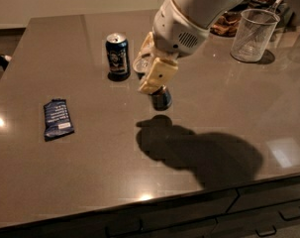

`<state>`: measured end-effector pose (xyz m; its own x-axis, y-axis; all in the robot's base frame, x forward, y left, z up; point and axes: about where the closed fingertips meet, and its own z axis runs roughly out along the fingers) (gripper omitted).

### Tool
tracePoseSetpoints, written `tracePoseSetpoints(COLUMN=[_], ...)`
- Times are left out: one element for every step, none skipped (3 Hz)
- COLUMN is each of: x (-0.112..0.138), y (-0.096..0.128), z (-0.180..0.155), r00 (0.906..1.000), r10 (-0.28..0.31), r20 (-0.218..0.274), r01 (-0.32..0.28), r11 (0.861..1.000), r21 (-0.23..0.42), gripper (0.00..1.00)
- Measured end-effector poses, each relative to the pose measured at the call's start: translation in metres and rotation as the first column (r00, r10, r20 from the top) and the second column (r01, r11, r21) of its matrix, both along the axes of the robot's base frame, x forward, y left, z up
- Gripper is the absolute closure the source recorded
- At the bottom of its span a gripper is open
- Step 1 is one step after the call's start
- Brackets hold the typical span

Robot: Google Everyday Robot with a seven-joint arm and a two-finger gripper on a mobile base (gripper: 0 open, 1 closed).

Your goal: Knock redbull can over

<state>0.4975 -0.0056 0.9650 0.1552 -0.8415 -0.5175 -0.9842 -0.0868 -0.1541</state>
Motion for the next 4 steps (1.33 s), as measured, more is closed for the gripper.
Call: tracePoseSetpoints(x=[0.008,0.017,0.024,0.025], y=[-0.015,-0.020,-0.023,-0.024], z=[0.002,-0.003,-0.026,-0.044], r00=[0.9968,0.9923,0.9833,0.9791], r10=[0.050,0.090,0.155,0.188], r20=[0.063,0.086,0.096,0.078], r01=[-0.041,-0.068,-0.112,-0.141], r11=[0.988,0.970,0.929,0.903], r21=[-0.148,-0.232,-0.351,-0.406], gripper=[1.00,1.00,0.97,0.75])
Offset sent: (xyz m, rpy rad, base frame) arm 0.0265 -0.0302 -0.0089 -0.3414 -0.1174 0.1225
